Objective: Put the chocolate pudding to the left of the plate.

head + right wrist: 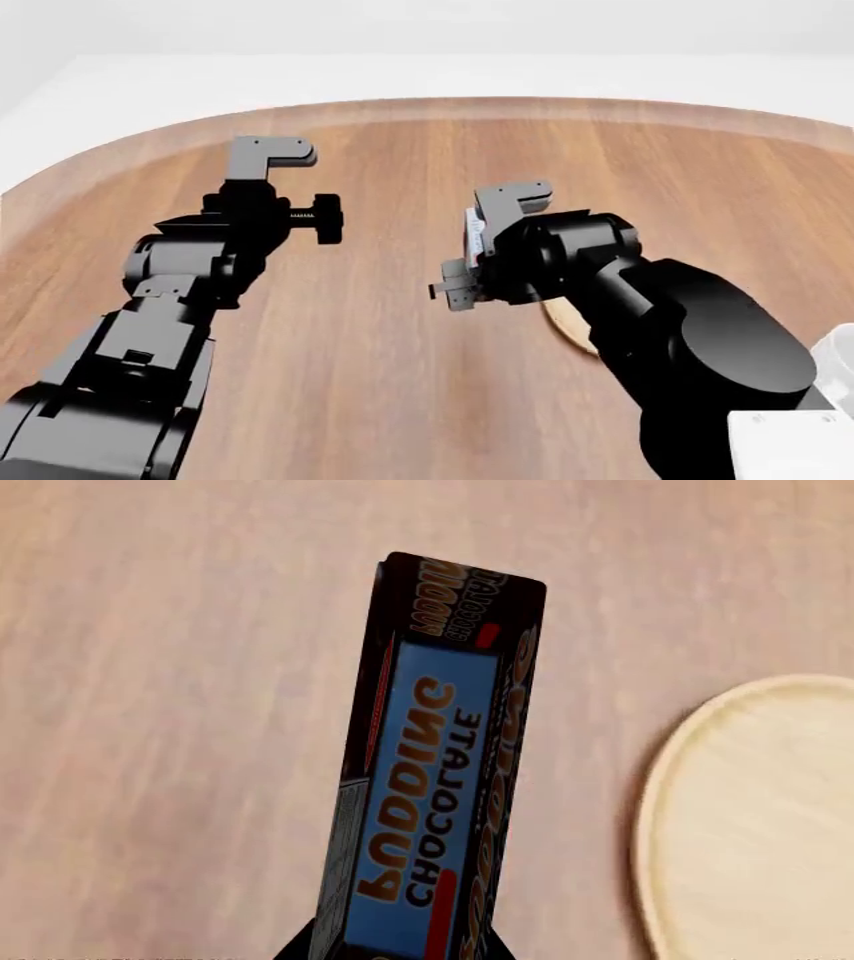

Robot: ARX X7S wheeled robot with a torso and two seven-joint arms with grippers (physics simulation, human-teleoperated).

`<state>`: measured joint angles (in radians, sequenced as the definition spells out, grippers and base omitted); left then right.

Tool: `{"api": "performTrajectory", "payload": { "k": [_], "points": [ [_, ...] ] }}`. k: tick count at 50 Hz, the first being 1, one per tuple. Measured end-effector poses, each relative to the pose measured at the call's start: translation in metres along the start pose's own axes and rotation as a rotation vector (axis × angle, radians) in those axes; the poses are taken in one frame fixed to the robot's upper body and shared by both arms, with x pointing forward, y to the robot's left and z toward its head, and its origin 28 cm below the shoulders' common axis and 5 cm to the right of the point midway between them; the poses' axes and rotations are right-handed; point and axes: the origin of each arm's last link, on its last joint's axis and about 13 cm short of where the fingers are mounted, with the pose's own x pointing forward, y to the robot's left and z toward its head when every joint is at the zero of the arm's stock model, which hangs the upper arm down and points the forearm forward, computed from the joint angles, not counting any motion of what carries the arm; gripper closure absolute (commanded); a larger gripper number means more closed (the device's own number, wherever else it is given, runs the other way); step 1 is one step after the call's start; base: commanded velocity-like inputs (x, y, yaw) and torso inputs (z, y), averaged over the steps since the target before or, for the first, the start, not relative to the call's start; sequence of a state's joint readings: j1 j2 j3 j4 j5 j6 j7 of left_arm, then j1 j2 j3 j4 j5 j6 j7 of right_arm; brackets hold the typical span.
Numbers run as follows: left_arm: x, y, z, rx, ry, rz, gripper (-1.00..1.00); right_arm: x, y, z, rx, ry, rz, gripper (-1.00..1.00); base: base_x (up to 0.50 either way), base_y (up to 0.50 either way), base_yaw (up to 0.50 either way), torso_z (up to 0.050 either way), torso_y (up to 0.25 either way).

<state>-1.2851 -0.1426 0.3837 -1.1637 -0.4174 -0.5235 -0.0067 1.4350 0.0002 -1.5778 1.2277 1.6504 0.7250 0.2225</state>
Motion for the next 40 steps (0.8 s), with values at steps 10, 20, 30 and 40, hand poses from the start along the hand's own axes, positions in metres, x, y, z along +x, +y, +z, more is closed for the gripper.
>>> {"api": "performTrajectory", "payload": {
  "k": [10,20,30,40],
  "points": [
    [-0.0011,-0.0004,0.0004,0.008,0.002,0.0,-1.0,-0.0019,-0.0007,0.0018,0.015,0.007,-0.009,1.0,0.0,0.0,0.0,0.0,-0.222],
    [-0.0023,-0.0012,0.002,0.016,0.003,0.0,-1.0,-0.0048,-0.002,0.0052,0.024,0.008,-0.02,1.0,0.0,0.0,0.0,0.0,-0.004],
    [-0.004,-0.0024,0.0049,0.021,0.003,-0.001,-1.0,-0.0072,-0.0037,0.0074,0.028,0.014,-0.032,1.0,0.0,0.0,0.0,0.0,0.0],
    [-0.0046,-0.0024,0.0081,0.023,-0.001,0.001,-1.0,-0.0082,-0.0062,0.0082,0.025,0.02,-0.045,1.0,0.0,0.0,0.0,0.0,-0.069]
  ]
}}
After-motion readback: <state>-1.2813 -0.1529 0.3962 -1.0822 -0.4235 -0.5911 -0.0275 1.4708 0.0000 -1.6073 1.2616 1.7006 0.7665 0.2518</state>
